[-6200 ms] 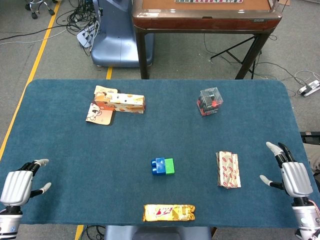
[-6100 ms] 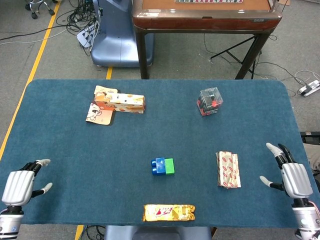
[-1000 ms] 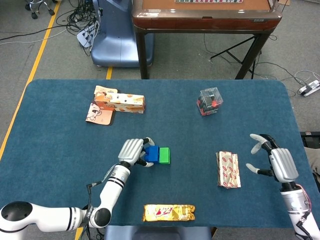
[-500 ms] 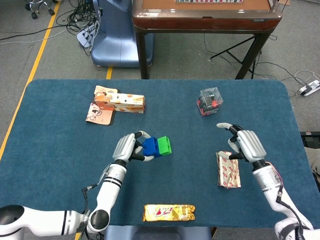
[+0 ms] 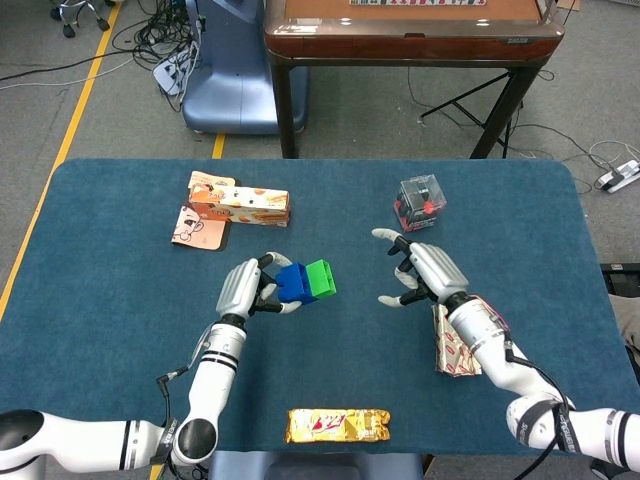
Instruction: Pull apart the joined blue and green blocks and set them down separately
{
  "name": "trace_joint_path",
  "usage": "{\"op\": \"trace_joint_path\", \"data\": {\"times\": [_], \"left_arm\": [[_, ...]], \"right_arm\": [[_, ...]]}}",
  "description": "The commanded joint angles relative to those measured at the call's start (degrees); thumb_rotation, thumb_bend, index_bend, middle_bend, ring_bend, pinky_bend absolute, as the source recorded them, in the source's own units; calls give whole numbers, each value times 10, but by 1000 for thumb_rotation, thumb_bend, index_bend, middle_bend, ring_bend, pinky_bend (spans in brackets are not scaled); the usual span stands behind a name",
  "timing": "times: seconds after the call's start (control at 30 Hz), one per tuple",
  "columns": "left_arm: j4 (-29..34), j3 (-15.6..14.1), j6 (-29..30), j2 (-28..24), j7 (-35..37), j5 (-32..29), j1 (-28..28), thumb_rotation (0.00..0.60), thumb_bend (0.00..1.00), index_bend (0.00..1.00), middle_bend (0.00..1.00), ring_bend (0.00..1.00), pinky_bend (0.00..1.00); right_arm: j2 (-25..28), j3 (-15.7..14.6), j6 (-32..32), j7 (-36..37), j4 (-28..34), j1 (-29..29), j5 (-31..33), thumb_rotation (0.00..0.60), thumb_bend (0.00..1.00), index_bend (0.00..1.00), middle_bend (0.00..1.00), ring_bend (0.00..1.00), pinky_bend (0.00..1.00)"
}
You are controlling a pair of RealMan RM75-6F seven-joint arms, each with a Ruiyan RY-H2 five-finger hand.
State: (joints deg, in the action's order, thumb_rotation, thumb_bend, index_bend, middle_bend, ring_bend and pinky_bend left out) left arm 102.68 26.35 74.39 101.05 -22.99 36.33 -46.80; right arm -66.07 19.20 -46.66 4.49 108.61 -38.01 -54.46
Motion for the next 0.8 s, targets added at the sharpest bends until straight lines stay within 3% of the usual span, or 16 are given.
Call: {"op": "trace_joint_path", "data": {"times": [0.03, 0.43, 0.8], "left_arm": [[-4, -2, 6, 5, 1, 8, -1, 600, 0, 691, 1000, 961, 1000], [0, -12, 32, 10, -11, 44, 0, 600, 0, 695, 1000, 963, 1000], [-4, -14, 29, 12, -13, 46, 2, 600, 0, 696, 1000, 963, 1000]], "right_arm": [[-13, 8, 33, 12, -3, -27, 34, 600, 0, 125, 1000, 1000, 1000], [-80, 1, 11, 4, -55, -69, 69, 600, 0, 114, 1000, 1000, 1000], [-96, 1, 30, 27, -75, -80, 82, 600, 0, 114, 1000, 1000, 1000]]}}
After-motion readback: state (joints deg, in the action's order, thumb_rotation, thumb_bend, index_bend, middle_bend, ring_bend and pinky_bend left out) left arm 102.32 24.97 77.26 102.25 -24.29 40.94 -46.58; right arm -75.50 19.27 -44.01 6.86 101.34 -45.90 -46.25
